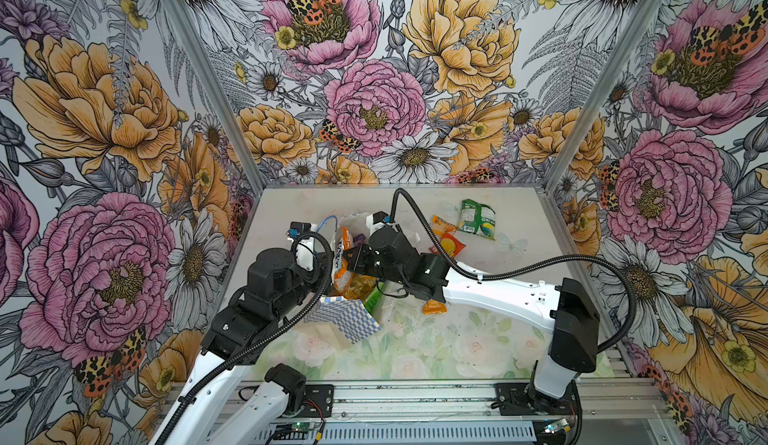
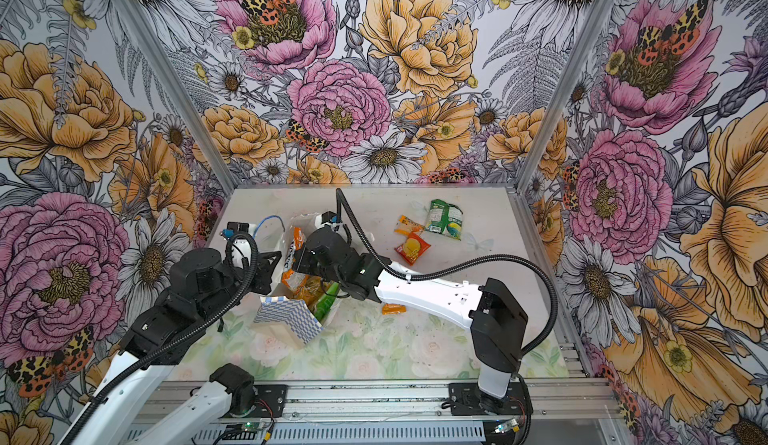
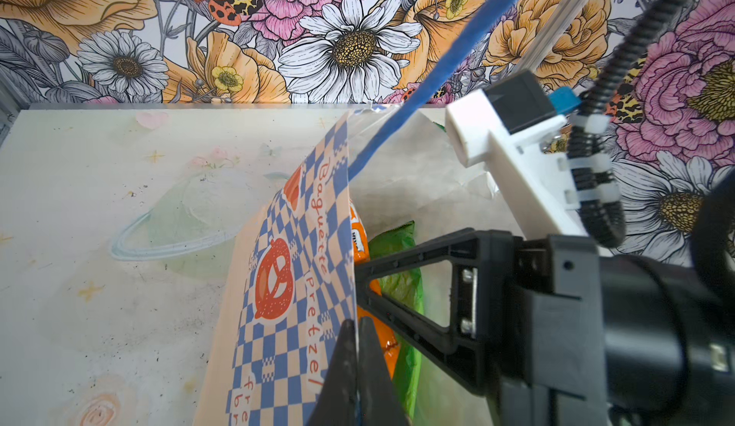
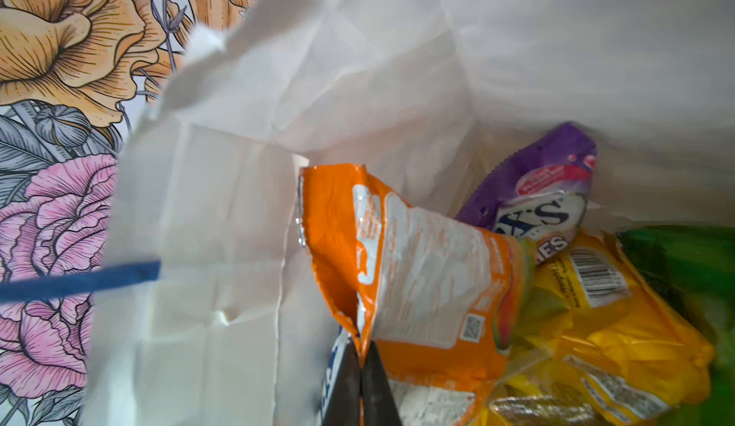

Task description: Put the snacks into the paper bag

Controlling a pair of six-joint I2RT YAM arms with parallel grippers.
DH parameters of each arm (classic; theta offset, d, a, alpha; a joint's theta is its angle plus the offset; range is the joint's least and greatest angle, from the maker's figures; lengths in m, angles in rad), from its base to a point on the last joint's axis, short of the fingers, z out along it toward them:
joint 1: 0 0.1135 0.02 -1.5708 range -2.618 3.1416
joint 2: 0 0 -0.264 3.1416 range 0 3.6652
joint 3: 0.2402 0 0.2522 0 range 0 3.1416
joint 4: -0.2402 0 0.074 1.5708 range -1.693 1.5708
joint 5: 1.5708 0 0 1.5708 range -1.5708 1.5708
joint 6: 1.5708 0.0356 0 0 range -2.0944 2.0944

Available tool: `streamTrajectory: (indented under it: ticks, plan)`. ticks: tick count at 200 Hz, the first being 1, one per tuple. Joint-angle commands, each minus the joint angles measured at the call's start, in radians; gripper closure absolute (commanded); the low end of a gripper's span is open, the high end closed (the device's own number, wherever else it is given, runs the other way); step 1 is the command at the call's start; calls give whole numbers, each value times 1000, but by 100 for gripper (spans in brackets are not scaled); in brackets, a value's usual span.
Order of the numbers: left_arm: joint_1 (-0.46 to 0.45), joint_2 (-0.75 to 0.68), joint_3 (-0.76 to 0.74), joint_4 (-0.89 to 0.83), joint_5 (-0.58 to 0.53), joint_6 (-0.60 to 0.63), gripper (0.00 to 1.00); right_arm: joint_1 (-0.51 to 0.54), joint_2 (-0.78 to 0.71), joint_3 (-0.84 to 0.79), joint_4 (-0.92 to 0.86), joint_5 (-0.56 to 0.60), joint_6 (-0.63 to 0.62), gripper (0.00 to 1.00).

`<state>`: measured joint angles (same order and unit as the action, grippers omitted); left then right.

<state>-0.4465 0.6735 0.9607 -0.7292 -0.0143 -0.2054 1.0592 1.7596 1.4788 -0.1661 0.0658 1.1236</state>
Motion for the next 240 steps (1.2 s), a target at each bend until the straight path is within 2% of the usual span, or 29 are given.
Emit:
streamTrajectory:
  ticks: [1,89,115,157,192,240]
  plan:
    - [9,-23,0,80,-17,19,100,-7,28,13,55,0,22,100]
    - [11,-20,-2,80,-19,20,100,-11,95,17,54,-1,67,100]
    - [10,-20,-1,80,-20,20,100,-14,88,37,5,10,65,74]
    - [11,-15,-1,79,-21,21,100,-21,44,73,-73,-11,15,49]
    - [13,-10,-1,78,-26,21,100,-18,-46,135,-258,34,-65,42]
    - [19,-3,-1,79,-22,22,100,-15,-231,36,-379,70,-102,38]
